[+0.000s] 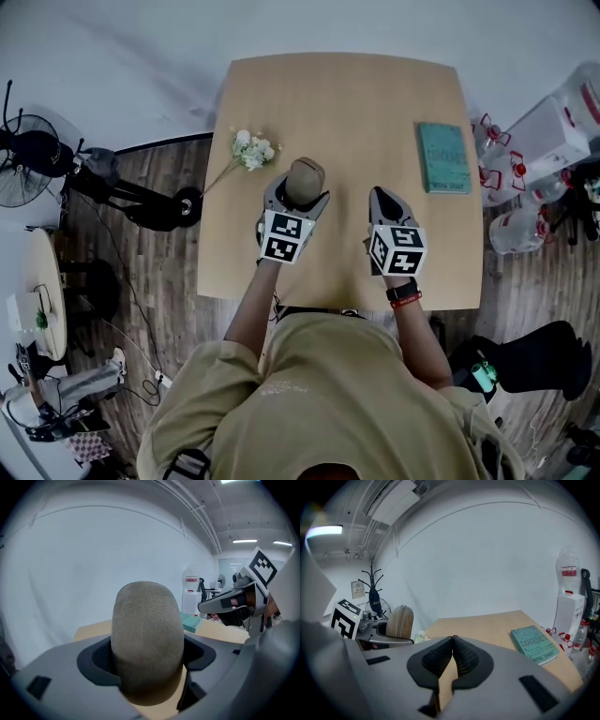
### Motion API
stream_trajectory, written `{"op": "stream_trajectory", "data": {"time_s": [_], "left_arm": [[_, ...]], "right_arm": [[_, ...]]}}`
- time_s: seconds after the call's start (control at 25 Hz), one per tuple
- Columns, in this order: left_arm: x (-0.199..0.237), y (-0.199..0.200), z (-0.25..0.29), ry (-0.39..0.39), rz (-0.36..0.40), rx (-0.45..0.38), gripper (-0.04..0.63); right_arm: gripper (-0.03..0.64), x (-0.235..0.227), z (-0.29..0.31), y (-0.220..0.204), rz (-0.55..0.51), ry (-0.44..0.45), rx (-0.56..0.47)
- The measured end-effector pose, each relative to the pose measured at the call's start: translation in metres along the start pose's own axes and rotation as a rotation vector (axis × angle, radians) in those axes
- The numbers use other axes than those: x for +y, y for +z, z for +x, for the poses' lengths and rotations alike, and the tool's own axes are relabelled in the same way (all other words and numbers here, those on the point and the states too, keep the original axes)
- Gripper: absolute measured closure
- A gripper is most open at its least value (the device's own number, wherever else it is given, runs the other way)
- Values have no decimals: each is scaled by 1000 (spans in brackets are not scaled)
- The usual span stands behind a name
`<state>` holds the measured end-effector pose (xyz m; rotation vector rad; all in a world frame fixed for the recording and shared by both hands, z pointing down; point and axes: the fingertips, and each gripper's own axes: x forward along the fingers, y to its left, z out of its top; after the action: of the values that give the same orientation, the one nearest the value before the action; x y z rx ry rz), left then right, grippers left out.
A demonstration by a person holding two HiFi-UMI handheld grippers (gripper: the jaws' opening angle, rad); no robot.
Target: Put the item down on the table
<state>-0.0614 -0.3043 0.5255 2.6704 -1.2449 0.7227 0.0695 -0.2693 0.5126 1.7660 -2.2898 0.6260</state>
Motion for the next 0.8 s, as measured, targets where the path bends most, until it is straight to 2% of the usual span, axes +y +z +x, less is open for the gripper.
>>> {"op": "stream_trajectory", "data": {"time_s": [0.2, 0.4, 0.8], "left_arm": [[7, -8, 38, -79, 70, 43, 222], [0, -19, 73, -169, 201, 106, 224], [-14, -55, 118, -337, 412, 230, 222]], "right_arm": [[615, -9, 22, 0, 13, -15, 0], [615, -16, 39, -3, 26, -9, 16], [615, -28, 63, -16, 44, -34, 50]]}}
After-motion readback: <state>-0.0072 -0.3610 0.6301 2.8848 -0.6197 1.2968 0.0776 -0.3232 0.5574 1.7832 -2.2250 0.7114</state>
